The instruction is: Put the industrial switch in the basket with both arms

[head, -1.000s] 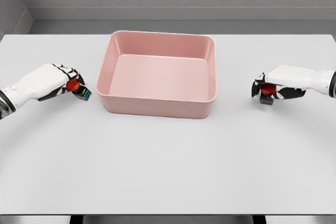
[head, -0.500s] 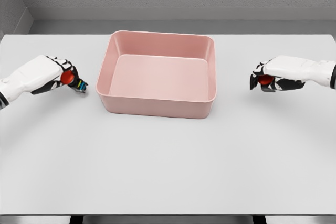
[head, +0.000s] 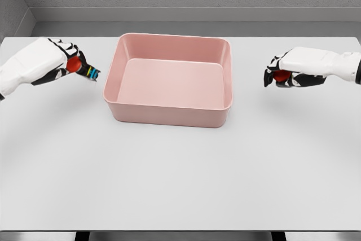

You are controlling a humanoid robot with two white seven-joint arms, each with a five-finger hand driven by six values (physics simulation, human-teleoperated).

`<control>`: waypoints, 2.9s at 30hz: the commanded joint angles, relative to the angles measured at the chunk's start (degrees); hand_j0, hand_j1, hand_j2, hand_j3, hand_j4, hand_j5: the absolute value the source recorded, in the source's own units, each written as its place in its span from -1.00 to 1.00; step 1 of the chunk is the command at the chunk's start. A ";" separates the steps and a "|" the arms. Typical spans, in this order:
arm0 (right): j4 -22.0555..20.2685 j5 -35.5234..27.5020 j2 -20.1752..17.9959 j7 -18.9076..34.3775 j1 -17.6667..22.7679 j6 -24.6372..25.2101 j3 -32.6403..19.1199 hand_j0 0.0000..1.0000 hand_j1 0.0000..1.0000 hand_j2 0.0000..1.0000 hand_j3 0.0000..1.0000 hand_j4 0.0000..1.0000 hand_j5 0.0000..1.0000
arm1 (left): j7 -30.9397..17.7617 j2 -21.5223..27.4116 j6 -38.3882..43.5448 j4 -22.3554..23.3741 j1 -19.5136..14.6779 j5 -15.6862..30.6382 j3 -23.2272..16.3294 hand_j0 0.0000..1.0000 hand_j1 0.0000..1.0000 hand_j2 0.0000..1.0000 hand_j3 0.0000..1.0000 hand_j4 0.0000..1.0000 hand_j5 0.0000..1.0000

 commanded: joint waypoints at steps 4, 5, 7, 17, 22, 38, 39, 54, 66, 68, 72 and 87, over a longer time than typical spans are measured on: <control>-0.63 -1.56 0.53 0.84 0.09 0.17 -2.21 -0.04 -0.04 -0.04 -0.04 -0.04 -0.04 | -0.02 -0.33 -0.02 -3.40 -0.26 0.56 2.13 -0.38 -0.38 -0.38 -0.38 -0.38 -0.38; -0.72 -1.56 0.79 0.84 0.09 0.17 -2.21 -0.04 -0.04 -0.04 -0.04 -0.04 -0.04 | -0.02 -0.69 -0.02 -3.58 -0.35 0.56 2.13 -0.38 -0.38 -0.38 -0.38 -0.38 -0.38; -0.72 -2.34 1.14 1.11 0.09 0.17 -2.82 -0.04 -0.04 -0.04 -0.04 -0.04 -0.04 | -0.02 -0.95 -0.02 -5.33 -0.35 0.56 2.22 -0.39 -0.39 -0.39 -0.39 -0.39 -0.39; -0.98 -5.25 2.90 1.20 -0.70 0.17 -3.88 -0.04 -0.04 -0.04 -0.04 -0.04 -0.04 | -1.60 -7.98 -0.02 -5.69 -1.58 -0.50 1.34 -0.41 -0.41 -0.41 -0.41 -0.41 -0.41; -1.07 -6.57 4.13 2.43 -2.02 0.17 -4.23 -0.04 -0.04 -0.04 -0.04 -0.04 -0.04 | -2.31 -13.61 -0.02 -3.75 -2.29 -4.89 0.99 -0.44 -0.44 -0.44 -0.44 -0.44 -0.44; -1.25 -7.80 7.47 2.51 -2.55 0.17 -4.23 -0.07 -0.07 -0.07 -0.07 -0.07 -0.07 | -2.84 -20.20 -0.02 3.72 -6.59 -7.88 -4.11 0.16 0.16 0.16 0.16 0.16 0.16; -1.25 -7.71 7.56 2.43 -2.64 0.17 -4.23 -0.07 -0.07 -0.07 -0.07 -0.07 -0.07 | -2.84 -20.20 -0.02 3.63 -7.03 -7.88 -4.20 0.17 0.17 0.17 0.17 0.17 0.17; -1.25 -7.80 9.93 2.51 -3.34 0.35 -4.23 -0.07 -0.07 -0.07 -0.07 -0.07 -0.07 | -3.01 -21.25 -0.02 4.16 -7.65 -8.14 -4.02 0.60 0.60 0.60 0.60 0.60 0.60; -1.16 -7.88 15.03 2.95 -4.57 0.79 -4.14 -0.08 -0.08 -0.08 -0.08 -0.08 -0.08 | -2.75 -4.03 -0.02 -7.00 -3.52 7.85 -4.29 1.00 1.00 1.00 1.00 1.00 1.00; -0.98 -7.88 15.91 2.95 -4.48 0.96 -4.14 -0.08 -0.08 -0.08 -0.08 -0.08 -0.08 | -2.75 3.27 -0.02 -7.97 -2.72 11.10 -4.20 1.00 1.00 1.00 1.00 1.00 1.00; -0.63 -7.88 17.49 3.22 -4.48 1.40 -4.14 -0.08 -0.08 -0.08 -0.08 -0.08 -0.08 | -2.75 5.73 -0.02 -7.97 -2.20 11.28 -3.85 1.00 1.00 1.00 1.00 1.00 1.00; 5.34 -7.27 23.64 4.36 -5.27 4.74 -4.14 1.00 1.00 1.00 1.00 1.00 1.00 | -2.92 5.20 -0.02 -7.88 -0.09 11.10 -4.29 1.00 1.00 1.00 1.00 1.00 1.00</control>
